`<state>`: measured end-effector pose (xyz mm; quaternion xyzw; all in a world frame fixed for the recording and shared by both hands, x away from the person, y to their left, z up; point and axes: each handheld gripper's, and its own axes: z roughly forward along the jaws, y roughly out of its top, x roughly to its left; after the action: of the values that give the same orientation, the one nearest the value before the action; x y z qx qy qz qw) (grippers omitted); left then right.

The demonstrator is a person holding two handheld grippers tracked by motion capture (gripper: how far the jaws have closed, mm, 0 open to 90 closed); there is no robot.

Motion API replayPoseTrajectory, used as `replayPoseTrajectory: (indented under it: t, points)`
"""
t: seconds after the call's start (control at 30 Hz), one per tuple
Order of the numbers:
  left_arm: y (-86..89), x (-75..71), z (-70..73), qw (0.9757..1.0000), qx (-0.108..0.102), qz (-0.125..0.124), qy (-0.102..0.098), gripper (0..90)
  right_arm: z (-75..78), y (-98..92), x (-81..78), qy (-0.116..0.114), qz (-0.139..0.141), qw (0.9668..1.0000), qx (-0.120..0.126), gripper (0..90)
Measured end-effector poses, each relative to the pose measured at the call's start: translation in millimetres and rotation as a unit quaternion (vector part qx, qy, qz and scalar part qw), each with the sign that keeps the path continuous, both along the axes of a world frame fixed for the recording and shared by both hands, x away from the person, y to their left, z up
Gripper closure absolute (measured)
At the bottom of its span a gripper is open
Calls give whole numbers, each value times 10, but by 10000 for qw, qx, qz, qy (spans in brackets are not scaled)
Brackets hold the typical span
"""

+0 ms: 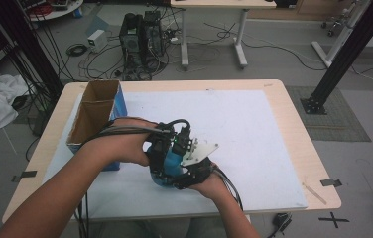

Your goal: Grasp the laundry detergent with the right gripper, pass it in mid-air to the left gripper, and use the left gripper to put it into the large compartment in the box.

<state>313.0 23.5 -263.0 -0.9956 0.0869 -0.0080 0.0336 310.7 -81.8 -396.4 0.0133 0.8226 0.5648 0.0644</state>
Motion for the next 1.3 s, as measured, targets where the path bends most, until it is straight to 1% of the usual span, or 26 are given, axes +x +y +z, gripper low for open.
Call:
replayPoseTrajectory:
  t: [0.07, 0.17, 0.2, 0.23, 0.27, 0.3, 0.33, 0.4, 0.43, 0.47, 0.57, 0.6, 0.63, 0.77, 0.8, 0.83, 0.87, 0.93, 0.97, 1.0, 1.03, 1.07, 1.1, 1.13, 1.2, 1.3]
  points:
    - [0, -2, 14, 10000, -7, -21, -86, 334, -1, 2, 2, -10, 9, 10000, 8, 455]
    - [8, -2, 11, 10000, 1, -9, -54, 380, -2, 7, -3, 6, 20, 10000, 2, 455]
    - [12, 6, 0, 10000, -30, -2, 50, 380, -1, 9, -17, 77, 8, 10000, -29, 455]
    - [15, 7, -10, 10000, -87, -6, -36, 382, 2, 7, -30, 206, 27, 9998, -35, 455]
    - [7, 7, -13, 10000, 39, -14, 32, 384, -4, 13, -29, 236, 16, 9997, -5, 456]
    - [4, 5, -26, 10000, 88, -15, 39, 385, -10, 26, 0, 33, 33, 10000, 47, 455]
    - [4, 8, -33, 10000, 77, 18, 27, 386, -8, 49, -65, 465, -38, 9988, 129, 456]
    - [7, 7, -27, 9999, 119, 42, 24, 389, -30, 38, 10, -32, -30, 10000, -8, 456]
    - [12, 7, -26, 9999, 99, 73, 54, 390, -28, 40, 20, -109, -29, 9999, -12, 456]
    - [15, 8, -20, 9999, 76, 80, 73, 391, -27, 49, 17, -77, 5, 10000, 59, 455]
    - [18, 4, 3, 10000, 25, 75, 22, 393, -13, 45, 39, -204, 114, 9997, 68, 450]
    - [21, 5, 8, 10000, 8, 87, 33, 393, -2, 41, 28, -91, 126, 9998, 125, 447]
    - [19, 9, 25, 10000, 22, 61, -49, 393, 1, 41, 42, -172, 168, 9996, 122, 442]
    - [45, 32, 64, 10000, -67, 48, 37, 393, 45, 34, 108, -463, 340, 9981, 202, 402]
    - [48, 31, 70, 9999, -60, 50, 71, 392, 62, 49, 155, -730, 521, 9954, 340, 368]
    - [51, 36, 77, 9999, -75, 51, 95, 392, 89, 66, 180, -862, 668, 9921, 615, 334]
    - [57, 36, 84, 9999, -54, 98, 120, 392, 120, 90, 235, -1224, 941, 9850, 767, 319]
    - [69, 57, 98, 9998, -41, 142, 147, 392, 185, 100, 308, -1756, 1172, 9729, 946, 296]
    - [77, 66, 107, 9997, -20, 198, 122, 392, 219, 88, 358, -2131, 1115, 9652, 1026, 262]
    - [87, 82, 122, 9997, 7, 196, 118, 392, 250, 90, 396, -2385, 1143, 9578, 1124, 235]
    - [103, 91, 137, 9997, -15, 230, 114, 392, 299, 94, 441, -2667, 1426, 9472, 1063, 230]
    - [118, 100, 161, 9996, -5, 275, 80, 392, 209, -86, 222, -1110, 503, 9913, 504, 228]
    - [138, 107, 181, 9993, -10, 356, 105, 392, 207, -201, 38, 229, -37, 9997, -69, 223]
    - [153, 124, 209, 9993, 4, 358, 132, 392, 233, -244, 16, 365, -162, 9991, -158, 222]
    - [191, 143, 275, 9988, 26, 463, 138, 391, 273, -308, 13, 313, -285, 9988, -254, 211]
    - [260, 180, 377, 9978, 51, 644, 155, 391, 313, -368, 31, 256, -452, 9980, -368, 138]
